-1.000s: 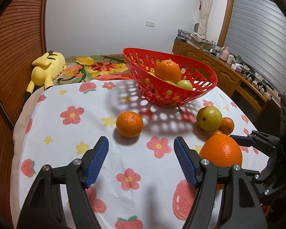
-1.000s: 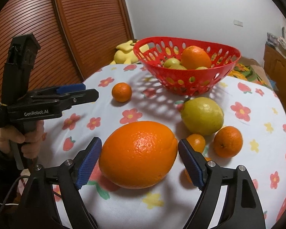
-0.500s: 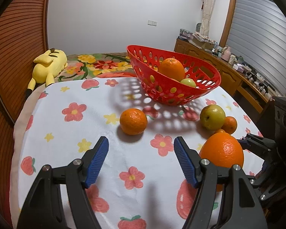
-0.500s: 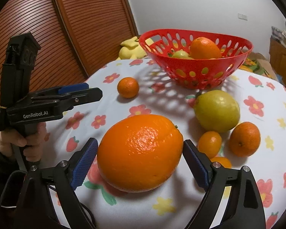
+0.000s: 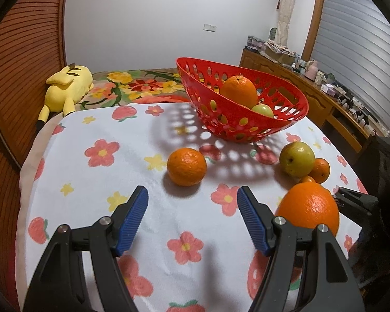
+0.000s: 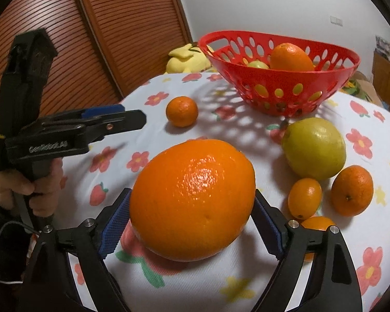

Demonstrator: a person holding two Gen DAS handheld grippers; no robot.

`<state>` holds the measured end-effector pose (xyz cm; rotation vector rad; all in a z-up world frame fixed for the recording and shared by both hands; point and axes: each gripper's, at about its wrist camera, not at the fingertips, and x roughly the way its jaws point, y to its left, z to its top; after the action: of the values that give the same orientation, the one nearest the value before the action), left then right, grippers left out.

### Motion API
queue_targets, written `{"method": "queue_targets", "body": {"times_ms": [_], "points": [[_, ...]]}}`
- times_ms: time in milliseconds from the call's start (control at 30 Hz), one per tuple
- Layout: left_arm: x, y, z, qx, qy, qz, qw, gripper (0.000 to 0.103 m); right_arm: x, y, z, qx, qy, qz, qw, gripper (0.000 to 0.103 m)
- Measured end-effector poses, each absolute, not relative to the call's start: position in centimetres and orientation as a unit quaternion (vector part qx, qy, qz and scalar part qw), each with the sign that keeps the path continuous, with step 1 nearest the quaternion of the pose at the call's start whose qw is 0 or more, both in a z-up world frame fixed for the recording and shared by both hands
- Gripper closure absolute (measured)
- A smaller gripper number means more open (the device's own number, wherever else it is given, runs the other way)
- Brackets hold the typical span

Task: Organize fruits
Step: 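Move the left tool to a mandarin while the right tool approaches the big orange, then grasp the mandarin with the left tool while the right tool grasps the big orange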

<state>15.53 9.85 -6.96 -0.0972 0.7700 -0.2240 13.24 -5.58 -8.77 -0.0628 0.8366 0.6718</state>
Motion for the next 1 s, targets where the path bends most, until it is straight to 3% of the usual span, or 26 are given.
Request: {"method": "queue_targets", "body": {"times_ms": [233,333,633,900,967,1000], "points": [[18.2,8.6,-7.8,-0.029,0.394,-0.120,0.911,0.033,12.8,-6.6,-8.3,-0.035,0.390,0.319,0.863,0.014],[19.0,8.4,-8.1,-0.025,0.401,-0.118,0.908,0.040,12.6,-6.9,-7.9,-0.046,0.384,0.312,0.868,0.014],[21.4,8.3,-8.9,-0.019,0.415,-0.104,0.904,0.046,12.6,-8.6,-6.6,-0.040,0.373,0.300,0.877,0.014],[23.1,8.5,-10.3,-0.023,0.435,-0.095,0.895,0.047,12.2,-9.7,-5.6,-0.035,0.364,0.290,0.884,0.014],[23.1,8.5,-10.4,-0.025,0.434,-0.096,0.895,0.058,12.2,-9.8,-5.4,-0.035,0.363,0.291,0.885,0.014],[23.0,8.5,-10.4,-0.026,0.433,-0.097,0.896,0.058,12.1,-9.9,-5.3,-0.036,0.362,0.291,0.885,0.014]]}}
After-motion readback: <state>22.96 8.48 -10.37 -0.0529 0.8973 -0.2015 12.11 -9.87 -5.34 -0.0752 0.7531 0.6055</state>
